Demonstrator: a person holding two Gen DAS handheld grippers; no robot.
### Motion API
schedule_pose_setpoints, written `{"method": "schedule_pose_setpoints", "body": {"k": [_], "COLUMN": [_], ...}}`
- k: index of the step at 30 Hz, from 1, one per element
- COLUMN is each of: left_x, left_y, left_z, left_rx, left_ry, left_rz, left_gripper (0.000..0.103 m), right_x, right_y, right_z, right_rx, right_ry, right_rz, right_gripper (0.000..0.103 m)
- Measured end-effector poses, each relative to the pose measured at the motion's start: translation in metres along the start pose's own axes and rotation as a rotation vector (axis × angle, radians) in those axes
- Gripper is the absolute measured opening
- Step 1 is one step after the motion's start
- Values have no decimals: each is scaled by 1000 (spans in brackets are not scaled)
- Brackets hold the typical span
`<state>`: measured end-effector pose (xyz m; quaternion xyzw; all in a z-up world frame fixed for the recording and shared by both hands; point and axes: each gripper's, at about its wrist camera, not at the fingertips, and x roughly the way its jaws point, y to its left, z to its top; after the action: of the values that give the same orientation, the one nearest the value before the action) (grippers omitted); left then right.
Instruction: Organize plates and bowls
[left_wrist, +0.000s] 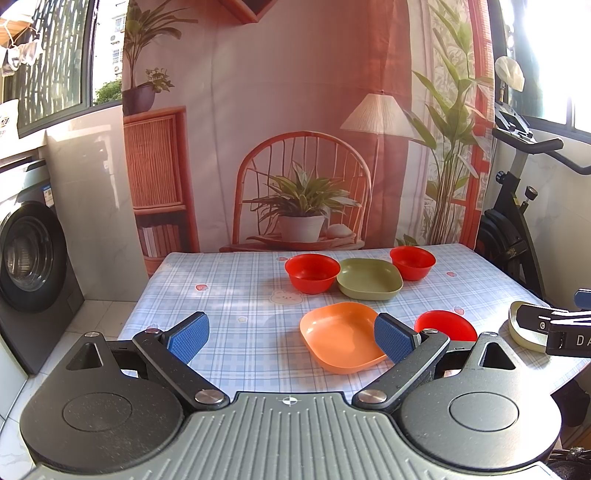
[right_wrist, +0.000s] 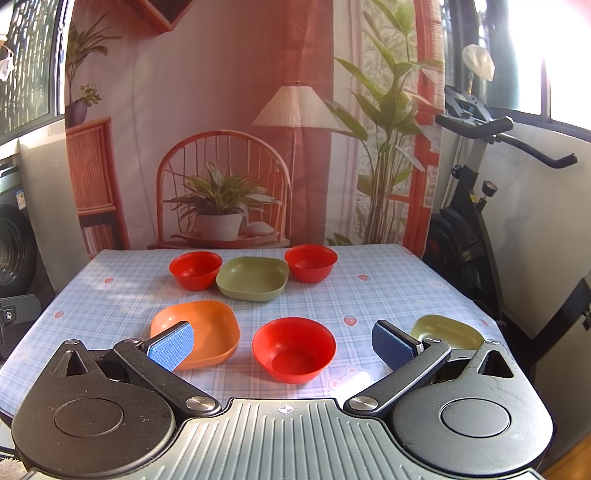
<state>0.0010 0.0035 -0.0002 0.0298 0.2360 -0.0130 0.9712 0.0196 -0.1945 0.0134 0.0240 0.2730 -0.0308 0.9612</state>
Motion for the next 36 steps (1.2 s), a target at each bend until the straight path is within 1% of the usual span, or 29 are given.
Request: {"method": "schedule_pose_setpoints", "body": {"k": [11, 15, 18, 21, 22, 24, 25, 30, 33, 36], "left_x": [0, 3, 7, 12, 17, 24, 28, 54, 74, 97], "left_y": [2, 2, 6, 6, 4, 4, 5, 5, 5, 7], "left_z": [-1, 4, 10, 19, 26, 37, 43, 66, 75, 80], "left_rx": [-5, -2, -9, 11, 30, 49, 52, 71, 83, 76], "left_ry": [5, 11, 6, -26, -44, -64, -75, -96, -84, -58], "left_rz": [0, -2, 4, 53, 84, 107, 106, 97, 88, 76], "left_gripper": [97, 97, 97, 97, 97, 97, 97, 97, 97, 97], "right_x": [1, 3, 9, 10, 13, 18, 23, 50, 69, 94], "right_y": [0, 0, -11, -19, -22, -26, -28, -31, -29, -25], "right_z": [-1, 2, 11, 29, 38, 48, 56, 77, 85, 90], "right_rx": [-4, 3, 21, 41, 46, 48, 45, 54, 47, 34], "right_ry": [-6, -11, -43, -102, -137, -185, -215, -277, -277, -251], "right_rz": [-7, -7, 19, 44, 43, 42, 43, 58, 58, 39], "right_gripper": [103, 103, 103, 103, 103, 103, 103, 103, 103, 103]}}
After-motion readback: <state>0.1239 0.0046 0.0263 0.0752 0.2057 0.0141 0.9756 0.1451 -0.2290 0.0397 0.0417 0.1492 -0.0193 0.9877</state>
